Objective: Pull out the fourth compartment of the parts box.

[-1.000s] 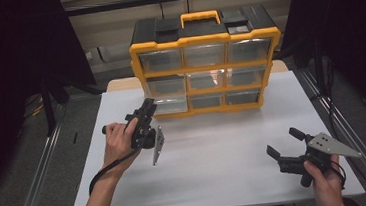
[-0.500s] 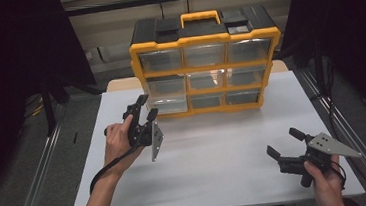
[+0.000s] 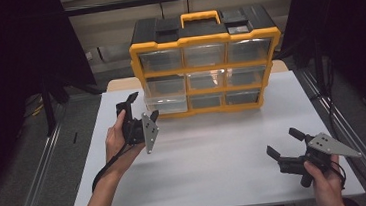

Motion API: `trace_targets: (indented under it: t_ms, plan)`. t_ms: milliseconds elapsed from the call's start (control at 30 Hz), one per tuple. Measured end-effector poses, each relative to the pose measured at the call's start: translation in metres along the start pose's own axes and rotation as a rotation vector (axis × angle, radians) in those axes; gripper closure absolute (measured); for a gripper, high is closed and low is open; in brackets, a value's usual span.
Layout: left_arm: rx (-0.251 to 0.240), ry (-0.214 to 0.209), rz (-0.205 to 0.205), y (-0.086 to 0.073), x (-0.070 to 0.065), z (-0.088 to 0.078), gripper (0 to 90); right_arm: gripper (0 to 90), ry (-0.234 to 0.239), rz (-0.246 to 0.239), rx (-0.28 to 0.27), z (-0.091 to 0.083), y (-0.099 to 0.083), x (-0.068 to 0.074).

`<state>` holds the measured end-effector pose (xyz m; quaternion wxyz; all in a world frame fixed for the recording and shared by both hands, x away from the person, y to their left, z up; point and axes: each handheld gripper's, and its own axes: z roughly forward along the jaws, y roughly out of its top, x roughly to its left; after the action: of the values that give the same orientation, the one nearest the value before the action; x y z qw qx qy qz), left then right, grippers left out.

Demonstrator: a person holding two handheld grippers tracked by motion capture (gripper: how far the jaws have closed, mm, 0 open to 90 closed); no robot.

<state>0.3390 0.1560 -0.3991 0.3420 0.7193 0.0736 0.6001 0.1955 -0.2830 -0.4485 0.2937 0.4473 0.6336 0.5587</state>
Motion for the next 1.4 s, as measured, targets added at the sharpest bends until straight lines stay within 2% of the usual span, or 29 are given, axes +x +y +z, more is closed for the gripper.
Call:
trace_targets:
  t_ms: [100, 133, 167, 200, 233, 300, 333, 367, 400, 433, 500, 533, 567, 600, 633, 667, 700, 733, 800, 900, 933, 1000, 1133, 1233, 1333, 1400]
  plan:
    - [0.026, -0.028, -0.1, -0.001, 0.002, 0.0, 7.3, 0.7, 0.0, -0.002, 0.003, 0.0, 0.0, 0.0]
    - [0.038, -0.025, -0.106, -0.001, 0.003, 0.0, 6.7, 0.7, -0.001, 0.002, 0.001, 0.001, 0.0, 0.0]
    - [0.051, -0.031, -0.142, -0.001, 0.002, -0.001, 6.7, 0.7, 0.0, 0.001, 0.001, 0.001, 0.0, 0.0]
    - [0.058, -0.041, -0.149, -0.001, 0.003, -0.002, 6.7, 0.7, 0.001, 0.002, 0.002, 0.001, 0.0, 0.0]
    - [0.058, -0.055, -0.187, -0.001, 0.003, -0.003, 6.7, 0.7, 0.002, 0.002, 0.002, 0.001, 0.0, 0.0]
    - [0.068, -0.074, -0.212, 0.0, 0.005, -0.004, 6.7, 0.7, 0.002, -0.001, 0.002, 0.001, 0.0, 0.0]
    - [0.068, -0.086, -0.264, 0.0, 0.005, -0.004, 6.7, 0.7, 0.0, -0.002, 0.001, 0.001, 0.0, 0.0]
    - [0.069, -0.103, -0.289, 0.0, 0.006, -0.003, 6.7, 0.7, 0.002, -0.009, 0.007, 0.001, 0.0, -0.001]
    - [0.071, -0.106, -0.337, -0.001, 0.006, -0.003, 6.6, 0.7, 0.003, -0.012, 0.003, 0.001, 0.0, -0.002]
    - [0.079, -0.118, -0.365, -0.002, 0.006, -0.002, 6.6, 0.7, 0.006, -0.002, 0.002, 0.002, -0.001, -0.001]
    - [0.099, -0.129, -0.397, -0.003, 0.006, -0.001, 6.6, 0.7, 0.004, -0.014, 0.011, 0.003, -0.001, -0.002]
    - [0.114, -0.133, -0.406, -0.005, 0.006, 0.0, 6.7, 0.7, 0.003, -0.004, 0.006, 0.004, -0.001, -0.002]
    - [0.128, -0.13, -0.431, -0.006, 0.005, 0.001, 7.1, 0.7, 0.003, -0.016, 0.01, 0.005, -0.001, -0.003]
    - [0.128, -0.13, -0.489, -0.009, 0.003, 0.0, 8.0, 0.7, 0.005, -0.003, 0.008, 0.006, -0.001, -0.003]
    - [0.109, -0.127, -0.563, -0.011, 0.001, 0.0, 8.6, 0.8, 0.009, -0.001, 0.007, 0.007, -0.001, -0.003]
    - [0.126, -0.156, -0.612, -0.014, 0.001, -0.001, 7.7, 0.8, 0.013, -0.01, 0.015, 0.007, -0.001, -0.003]
    - [0.145, -0.17, -0.647, -0.016, -0.001, -0.002, 6.2, 0.8, 0.013, -0.01, 0.012, 0.007, -0.001, -0.003]
    - [0.14, -0.161, -0.684, -0.018, -0.005, -0.002, 6.4, 0.8, 0.011, -0.008, 0.01, 0.007, 0.0, -0.002]
    - [0.145, -0.181, -0.722, -0.02, -0.009, -0.004, 6.0, 0.7, 0.015, -0.016, 0.012, 0.006, 0.0, -0.002]
    - [0.14, -0.19, -0.864, -0.026, -0.014, -0.012, 4.9, 0.8, 0.012, -0.025, 0.012, 0.005, 0.0, -0.001]
    - [0.146, -0.174, -0.879, -0.027, -0.014, -0.014, 5.1, 0.7, 0.012, -0.029, 0.013, 0.004, 0.0, 0.0]
    - [0.141, -0.179, -0.91, -0.029, -0.016, -0.019, 4.4, 0.7, 0.009, -0.027, 0.012, 0.005, 0.0, 0.001]
    - [0.144, -0.252, -0.967, -0.035, -0.024, -0.026, 4.3, 0.8, 0.011, -0.034, 0.015, 0.005, 0.0, 0.0]
    - [0.138, -0.269, -0.971, -0.041, -0.026, -0.034, 5.1, 0.7, 0.013, -0.032, 0.016, 0.005, 0.0, 0.0]
    - [0.111, -0.253, -1.008, -0.045, -0.025, -0.042, 4.6, 0.7, 0.014, -0.028, 0.017, 0.005, 0.001, 0.001]
    - [0.109, -0.25, -0.979, -0.047, -0.023, -0.048, 4.4, 0.7, 0.013, -0.027, 0.014, 0.005, 0.001, 0.001]
